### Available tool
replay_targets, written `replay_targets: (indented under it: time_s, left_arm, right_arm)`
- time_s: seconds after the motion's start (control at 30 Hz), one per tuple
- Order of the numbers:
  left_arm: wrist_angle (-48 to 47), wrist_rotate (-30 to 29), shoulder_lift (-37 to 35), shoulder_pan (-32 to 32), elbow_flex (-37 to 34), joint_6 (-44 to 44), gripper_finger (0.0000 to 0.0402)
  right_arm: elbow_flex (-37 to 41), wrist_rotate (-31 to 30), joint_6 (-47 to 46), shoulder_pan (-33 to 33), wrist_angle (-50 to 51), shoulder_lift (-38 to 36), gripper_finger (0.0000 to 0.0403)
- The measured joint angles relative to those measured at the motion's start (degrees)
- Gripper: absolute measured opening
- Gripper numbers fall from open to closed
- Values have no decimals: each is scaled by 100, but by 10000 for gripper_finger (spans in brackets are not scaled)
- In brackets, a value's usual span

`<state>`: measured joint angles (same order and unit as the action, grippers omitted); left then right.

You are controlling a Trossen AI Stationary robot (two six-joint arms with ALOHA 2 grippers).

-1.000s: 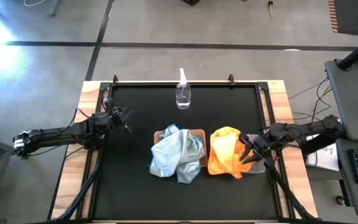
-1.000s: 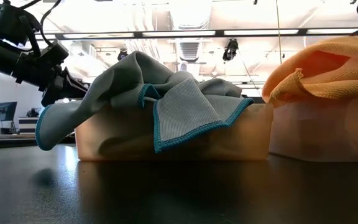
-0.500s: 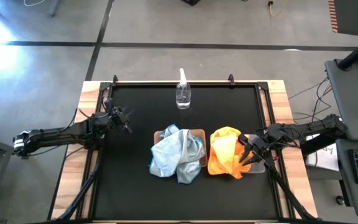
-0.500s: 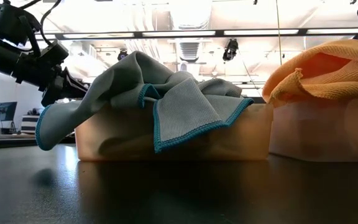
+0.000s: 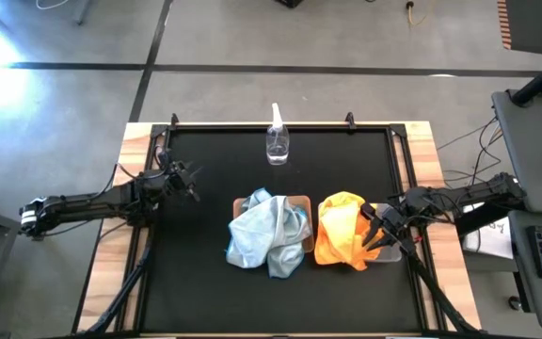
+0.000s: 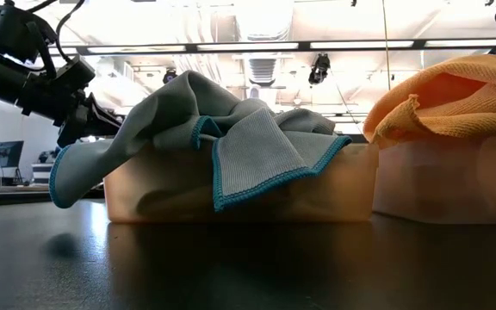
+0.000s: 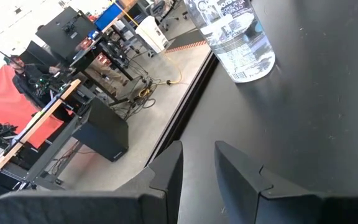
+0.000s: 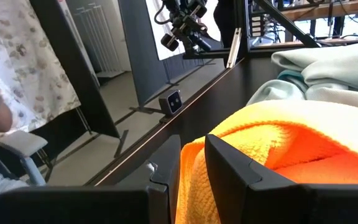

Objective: Sort microfiber towel by color & place in baskets
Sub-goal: Return to Home Position

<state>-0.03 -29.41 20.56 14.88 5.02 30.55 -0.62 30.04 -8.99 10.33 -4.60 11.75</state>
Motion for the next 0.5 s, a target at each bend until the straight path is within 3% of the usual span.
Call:
replay_targets:
  time_s: [0.5]
  left_arm:
    - [0,1,0,-1,0,-1,78]
  right_arm:
    - [-2,-4,0,0,-32,0,68]
